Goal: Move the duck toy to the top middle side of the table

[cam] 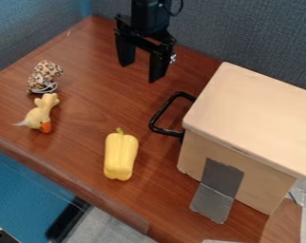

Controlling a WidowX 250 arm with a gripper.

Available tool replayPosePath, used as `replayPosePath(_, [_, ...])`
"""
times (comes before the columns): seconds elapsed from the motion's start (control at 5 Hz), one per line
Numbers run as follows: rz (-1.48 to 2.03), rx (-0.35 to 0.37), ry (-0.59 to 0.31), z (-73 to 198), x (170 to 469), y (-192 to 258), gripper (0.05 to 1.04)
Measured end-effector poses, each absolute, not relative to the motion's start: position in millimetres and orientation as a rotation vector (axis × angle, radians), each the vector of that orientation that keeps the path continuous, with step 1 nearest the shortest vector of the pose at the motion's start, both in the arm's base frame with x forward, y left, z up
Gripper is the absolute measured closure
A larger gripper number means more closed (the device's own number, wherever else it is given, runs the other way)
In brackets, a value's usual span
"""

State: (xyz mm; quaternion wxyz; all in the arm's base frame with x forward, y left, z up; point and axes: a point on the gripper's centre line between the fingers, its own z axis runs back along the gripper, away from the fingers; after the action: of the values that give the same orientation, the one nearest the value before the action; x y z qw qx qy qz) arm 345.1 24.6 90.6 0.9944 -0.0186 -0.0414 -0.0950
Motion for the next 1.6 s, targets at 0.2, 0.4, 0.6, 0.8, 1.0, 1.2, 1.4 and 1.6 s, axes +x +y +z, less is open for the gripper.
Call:
replayPosePath(0.2, [-0.188,-0.046,-0.05,80,342,24,0.084])
replayPosePath(0.4, [-0.128,-0.052,-0.036,73,317,49,0.084])
replayPosePath(0.6, [-0.036,-0.018,-0.051,77,294,84,0.084])
replayPosePath(0.8, [0.012,0.006,-0.064,79,276,107,0.084])
replayPosePath(1.0, [0.056,0.03,-0.069,72,263,128,0.084])
replayPosePath(1.2, [0.069,0.077,-0.034,56,258,143,0.083])
replayPosePath(1.4, [0.075,0.113,-0.001,42,255,153,0.084])
replayPosePath(1.6, [0.076,0.139,0.048,22,252,159,0.14])
